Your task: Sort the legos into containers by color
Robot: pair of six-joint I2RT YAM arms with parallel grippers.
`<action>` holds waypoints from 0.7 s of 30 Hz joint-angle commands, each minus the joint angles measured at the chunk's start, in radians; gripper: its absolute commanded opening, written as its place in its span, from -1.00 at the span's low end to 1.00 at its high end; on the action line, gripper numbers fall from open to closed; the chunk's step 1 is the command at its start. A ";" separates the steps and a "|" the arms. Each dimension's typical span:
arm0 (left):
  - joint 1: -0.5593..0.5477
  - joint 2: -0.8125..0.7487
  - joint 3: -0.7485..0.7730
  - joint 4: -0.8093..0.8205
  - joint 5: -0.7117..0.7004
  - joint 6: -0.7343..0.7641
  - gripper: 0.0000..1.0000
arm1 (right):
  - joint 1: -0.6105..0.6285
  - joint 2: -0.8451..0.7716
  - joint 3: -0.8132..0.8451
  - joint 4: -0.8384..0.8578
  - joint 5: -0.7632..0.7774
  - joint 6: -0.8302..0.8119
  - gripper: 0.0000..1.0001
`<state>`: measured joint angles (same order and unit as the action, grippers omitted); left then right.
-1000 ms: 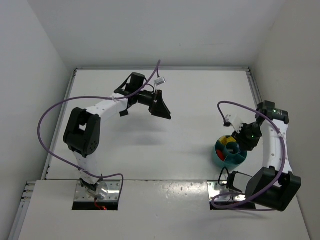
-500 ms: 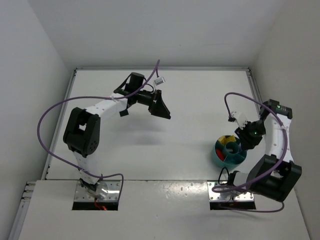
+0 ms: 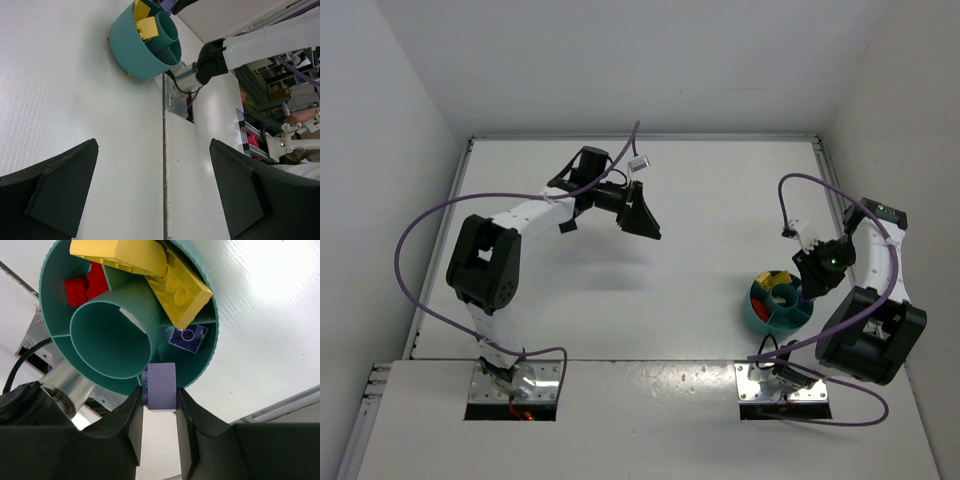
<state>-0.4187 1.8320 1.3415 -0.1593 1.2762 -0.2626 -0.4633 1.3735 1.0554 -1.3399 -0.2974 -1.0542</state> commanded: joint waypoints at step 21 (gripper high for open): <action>0.162 0.001 0.196 -0.603 -0.514 0.483 0.99 | -0.018 0.042 0.347 -0.068 -0.287 0.054 0.19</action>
<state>-0.3374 1.8324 1.4902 -0.5457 0.9195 0.0307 -0.4934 1.3846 1.3426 -1.3445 -0.4446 -1.0355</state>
